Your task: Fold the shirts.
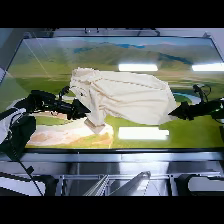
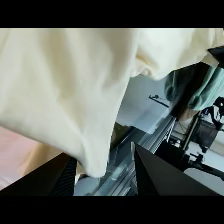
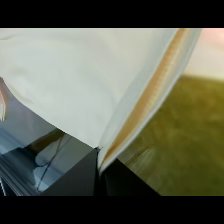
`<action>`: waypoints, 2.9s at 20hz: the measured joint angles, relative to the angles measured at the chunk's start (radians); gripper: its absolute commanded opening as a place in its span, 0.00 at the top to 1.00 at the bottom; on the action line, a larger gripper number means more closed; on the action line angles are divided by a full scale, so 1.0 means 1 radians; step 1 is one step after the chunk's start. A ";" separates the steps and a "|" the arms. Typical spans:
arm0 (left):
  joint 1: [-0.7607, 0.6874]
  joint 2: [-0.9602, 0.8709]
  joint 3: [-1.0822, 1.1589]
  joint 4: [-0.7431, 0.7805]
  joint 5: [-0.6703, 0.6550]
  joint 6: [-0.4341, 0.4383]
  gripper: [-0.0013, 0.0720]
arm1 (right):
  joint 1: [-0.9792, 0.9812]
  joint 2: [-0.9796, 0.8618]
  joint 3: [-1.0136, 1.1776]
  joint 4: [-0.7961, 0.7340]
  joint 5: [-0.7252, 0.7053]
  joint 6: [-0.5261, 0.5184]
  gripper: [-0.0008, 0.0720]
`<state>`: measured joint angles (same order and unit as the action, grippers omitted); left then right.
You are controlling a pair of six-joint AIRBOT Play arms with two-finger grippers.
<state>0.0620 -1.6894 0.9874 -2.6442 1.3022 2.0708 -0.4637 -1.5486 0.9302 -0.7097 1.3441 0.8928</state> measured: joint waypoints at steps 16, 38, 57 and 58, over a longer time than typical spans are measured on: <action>0.000 0.374 0.202 -0.279 0.374 0.096 0.96 | -0.133 0.320 0.077 0.490 0.293 -0.143 0.96; 0.415 0.269 0.640 -0.239 0.485 -0.030 0.96 | -0.419 0.624 0.138 0.569 0.013 -0.084 0.96; 0.383 0.901 0.706 -0.352 0.503 -0.021 0.96 | -0.344 0.908 0.421 0.749 0.035 -0.013 0.96; 0.393 0.932 0.706 -0.349 0.494 -0.026 0.96 | -0.342 0.906 0.450 0.751 0.018 0.003 0.96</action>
<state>0.4553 -0.7578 1.6932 -2.9929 1.7958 2.0449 -0.8059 -0.6426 1.3804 0.0414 1.3624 0.8963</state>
